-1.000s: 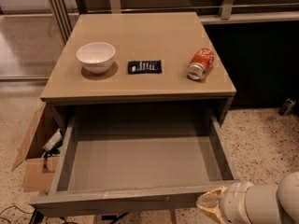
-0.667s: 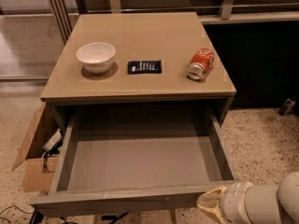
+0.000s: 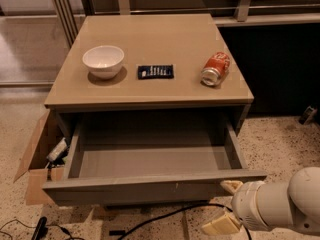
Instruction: Close top drawer
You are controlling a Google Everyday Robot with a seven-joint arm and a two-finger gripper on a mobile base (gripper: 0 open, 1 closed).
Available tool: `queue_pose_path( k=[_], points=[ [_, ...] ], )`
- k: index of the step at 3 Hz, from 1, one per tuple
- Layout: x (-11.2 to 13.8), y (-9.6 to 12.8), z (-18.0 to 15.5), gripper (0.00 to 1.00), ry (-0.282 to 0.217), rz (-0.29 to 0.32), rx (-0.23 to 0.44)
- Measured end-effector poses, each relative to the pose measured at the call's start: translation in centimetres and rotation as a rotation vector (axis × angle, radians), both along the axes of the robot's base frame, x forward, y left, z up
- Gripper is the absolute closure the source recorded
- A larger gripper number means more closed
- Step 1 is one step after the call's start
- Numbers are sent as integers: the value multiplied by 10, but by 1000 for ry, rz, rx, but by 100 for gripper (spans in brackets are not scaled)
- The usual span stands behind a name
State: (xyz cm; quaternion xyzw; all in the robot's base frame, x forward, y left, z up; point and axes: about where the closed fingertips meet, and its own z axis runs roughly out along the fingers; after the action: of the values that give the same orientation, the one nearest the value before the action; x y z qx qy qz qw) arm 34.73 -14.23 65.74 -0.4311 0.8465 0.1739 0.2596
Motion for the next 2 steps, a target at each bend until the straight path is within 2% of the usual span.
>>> queue_pose_path(
  k=[1,2],
  points=[
    [49,5,-10,47,16,14,-12],
    [102,10,-16,71,10,35,-46]
  ],
)
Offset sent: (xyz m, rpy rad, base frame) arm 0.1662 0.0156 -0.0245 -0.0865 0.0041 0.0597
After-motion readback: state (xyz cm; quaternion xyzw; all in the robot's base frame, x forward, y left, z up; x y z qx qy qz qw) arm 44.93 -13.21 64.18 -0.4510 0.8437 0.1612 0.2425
